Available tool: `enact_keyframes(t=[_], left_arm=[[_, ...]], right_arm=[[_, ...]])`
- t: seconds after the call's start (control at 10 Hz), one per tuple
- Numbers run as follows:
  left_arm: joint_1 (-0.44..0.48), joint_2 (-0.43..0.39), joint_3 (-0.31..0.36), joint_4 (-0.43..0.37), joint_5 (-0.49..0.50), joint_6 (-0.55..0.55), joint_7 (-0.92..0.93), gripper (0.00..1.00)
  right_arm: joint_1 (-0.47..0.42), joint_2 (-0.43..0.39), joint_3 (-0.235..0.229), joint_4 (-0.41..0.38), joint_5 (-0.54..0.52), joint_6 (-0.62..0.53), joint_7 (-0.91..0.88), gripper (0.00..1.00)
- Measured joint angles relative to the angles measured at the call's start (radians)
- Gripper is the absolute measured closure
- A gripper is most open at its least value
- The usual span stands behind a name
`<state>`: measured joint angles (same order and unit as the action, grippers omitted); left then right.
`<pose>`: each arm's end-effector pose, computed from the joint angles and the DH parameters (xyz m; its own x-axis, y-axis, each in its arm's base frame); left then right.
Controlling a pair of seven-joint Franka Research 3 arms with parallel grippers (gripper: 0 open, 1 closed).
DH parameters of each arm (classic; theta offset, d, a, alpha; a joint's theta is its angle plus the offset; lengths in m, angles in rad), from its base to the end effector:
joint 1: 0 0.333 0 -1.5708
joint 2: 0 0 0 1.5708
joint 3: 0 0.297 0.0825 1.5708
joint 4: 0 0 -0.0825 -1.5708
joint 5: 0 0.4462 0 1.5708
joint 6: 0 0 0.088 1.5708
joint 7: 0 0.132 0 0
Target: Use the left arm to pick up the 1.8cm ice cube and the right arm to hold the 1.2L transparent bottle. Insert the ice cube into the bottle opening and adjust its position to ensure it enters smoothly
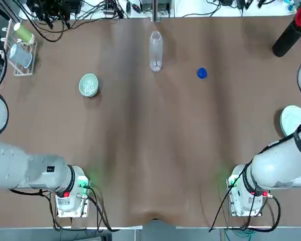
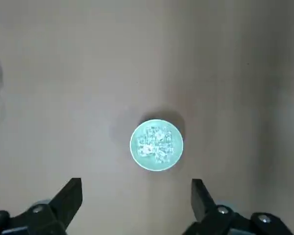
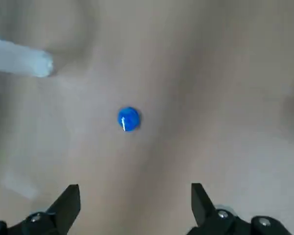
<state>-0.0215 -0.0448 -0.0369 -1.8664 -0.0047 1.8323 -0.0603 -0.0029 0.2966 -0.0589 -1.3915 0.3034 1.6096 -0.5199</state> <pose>0.6102 -0.0364 0.4715 0.9999 0.0031 0.0105 0.0031 -1.0000 0.0035 0.6977 -0.0002 0.4896 0.9083 0.4123 0.0703 0.4145 -0.8650 -0.2827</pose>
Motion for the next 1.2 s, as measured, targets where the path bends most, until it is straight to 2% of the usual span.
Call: enact_keyframes(t=[0.2,0.5,0.7,0.9,1.2], left_arm=[[0.0,0.014,-0.001,-0.094,0.0,0.077,0.002,0.02],[0.0,0.059,-0.001,-0.236,0.0,0.17,0.021,0.02],[-0.001,0.102,-0.005,-0.289,0.0,0.235,0.024,0.02],[-0.003,0.148,-0.01,-0.316,0.0,0.296,0.024,0.03],[-0.012,0.218,-0.021,-0.373,0.0,0.409,0.025,0.03]], right_arm=[[0.011,0.102,0.004,-0.034,0.173,0.135,-0.231,0.0],[0.062,0.191,0.007,-0.088,0.432,0.216,-0.563,0.0],[0.092,0.265,0.007,-0.11,0.636,0.262,-0.894,0.0],[0.122,0.375,0.008,-0.129,0.86,0.266,-1.287,0.0],[0.231,0.464,0.011,-0.18,1.159,0.271,-1.602,0.0]])
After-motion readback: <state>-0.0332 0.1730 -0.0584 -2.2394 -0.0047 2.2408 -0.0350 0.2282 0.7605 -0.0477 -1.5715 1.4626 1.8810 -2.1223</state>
